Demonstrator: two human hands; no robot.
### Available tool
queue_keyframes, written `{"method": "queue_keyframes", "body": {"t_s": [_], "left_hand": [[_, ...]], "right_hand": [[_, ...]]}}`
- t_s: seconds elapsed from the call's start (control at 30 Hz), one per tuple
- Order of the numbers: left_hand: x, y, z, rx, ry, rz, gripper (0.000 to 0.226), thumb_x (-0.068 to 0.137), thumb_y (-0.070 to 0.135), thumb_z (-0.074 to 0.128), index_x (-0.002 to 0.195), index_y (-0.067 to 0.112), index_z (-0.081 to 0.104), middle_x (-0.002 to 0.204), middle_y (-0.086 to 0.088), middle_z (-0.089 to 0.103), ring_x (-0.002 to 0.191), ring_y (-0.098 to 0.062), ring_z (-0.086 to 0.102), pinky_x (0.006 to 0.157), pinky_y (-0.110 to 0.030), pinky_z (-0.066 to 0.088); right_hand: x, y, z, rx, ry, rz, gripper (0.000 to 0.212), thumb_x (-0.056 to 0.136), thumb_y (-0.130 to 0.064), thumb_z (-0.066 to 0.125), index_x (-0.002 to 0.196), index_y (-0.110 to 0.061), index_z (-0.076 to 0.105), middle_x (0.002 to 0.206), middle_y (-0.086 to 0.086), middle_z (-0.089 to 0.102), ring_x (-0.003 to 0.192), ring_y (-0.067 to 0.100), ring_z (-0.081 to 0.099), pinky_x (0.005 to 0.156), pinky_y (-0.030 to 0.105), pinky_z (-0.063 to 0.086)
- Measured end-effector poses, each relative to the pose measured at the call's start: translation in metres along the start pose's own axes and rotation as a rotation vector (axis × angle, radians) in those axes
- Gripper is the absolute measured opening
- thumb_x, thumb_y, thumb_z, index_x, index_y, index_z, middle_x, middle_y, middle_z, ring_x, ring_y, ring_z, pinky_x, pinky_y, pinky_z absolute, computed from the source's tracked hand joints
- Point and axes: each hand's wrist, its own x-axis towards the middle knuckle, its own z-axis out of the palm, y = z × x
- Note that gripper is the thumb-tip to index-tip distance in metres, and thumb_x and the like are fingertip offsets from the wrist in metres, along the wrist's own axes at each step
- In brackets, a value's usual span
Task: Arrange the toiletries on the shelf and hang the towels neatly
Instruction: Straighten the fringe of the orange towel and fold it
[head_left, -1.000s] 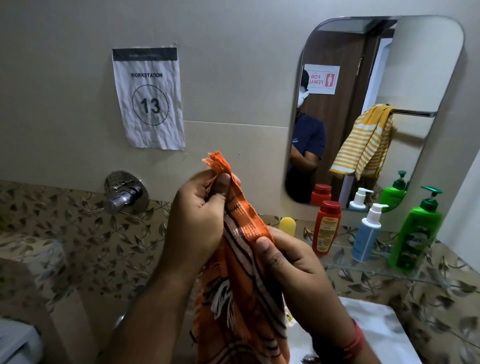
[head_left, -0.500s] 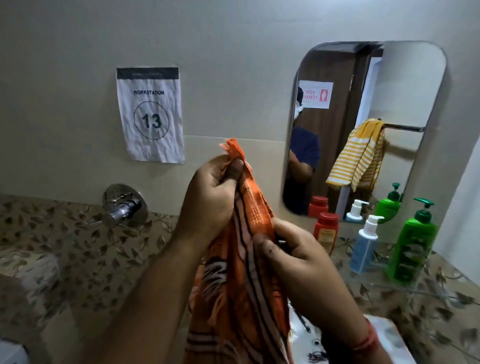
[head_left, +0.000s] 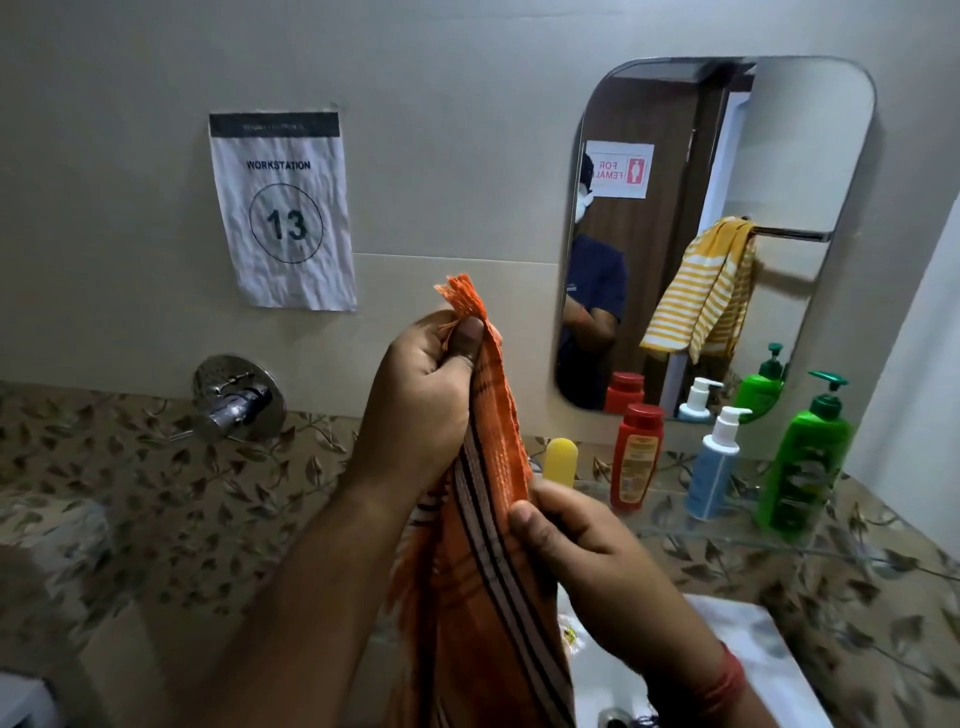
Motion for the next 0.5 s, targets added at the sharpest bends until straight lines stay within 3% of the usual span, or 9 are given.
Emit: {"method": "queue_keyframes", "body": {"t_s": [0.13, 0.2, 0.3, 0.5], "left_hand": [[-0.004, 0.000, 0.002, -0.002, 0.044, -0.029, 0.024, 0.104, 0.027, 0.049, 0.093, 0.016, 0.067, 0.063, 0.015, 0.064, 0.058, 0.004, 0.060, 0.057, -0.014, 0.048], [-0.003, 0.002, 0.003, 0.005, 0.081, -0.030, 0.024, 0.103, 0.030, 0.050, 0.092, 0.018, 0.067, 0.063, 0.015, 0.063, 0.058, 0.004, 0.059, 0.056, -0.013, 0.046], [-0.001, 0.005, 0.003, 0.026, 0.134, -0.016, 0.026, 0.103, 0.031, 0.050, 0.089, 0.018, 0.066, 0.067, 0.011, 0.063, 0.060, 0.000, 0.057, 0.061, -0.019, 0.047], [-0.005, 0.011, 0.000, 0.043, 0.180, 0.009, 0.028, 0.104, 0.034, 0.048, 0.093, 0.015, 0.065, 0.066, 0.005, 0.055, 0.057, -0.003, 0.051, 0.059, -0.025, 0.045]], "right_hand": [[-0.011, 0.008, 0.009, -0.127, 0.027, -0.082, 0.059, 0.094, -0.053, 0.053, 0.094, 0.005, 0.059, 0.103, 0.022, 0.055, 0.097, 0.039, 0.056, 0.084, 0.063, 0.045], [-0.016, 0.011, 0.014, -0.199, 0.047, -0.134, 0.050, 0.094, -0.050, 0.053, 0.083, -0.002, 0.058, 0.096, 0.010, 0.054, 0.088, 0.030, 0.056, 0.076, 0.051, 0.050], [-0.020, 0.019, 0.021, -0.364, 0.037, -0.183, 0.037, 0.096, -0.041, 0.052, 0.078, -0.009, 0.054, 0.091, -0.003, 0.049, 0.078, 0.015, 0.051, 0.064, 0.024, 0.043], [-0.028, 0.036, 0.025, -0.456, 0.022, -0.213, 0.024, 0.096, -0.029, 0.055, 0.078, -0.014, 0.051, 0.087, -0.008, 0.048, 0.078, 0.009, 0.048, 0.064, 0.016, 0.036]]}}
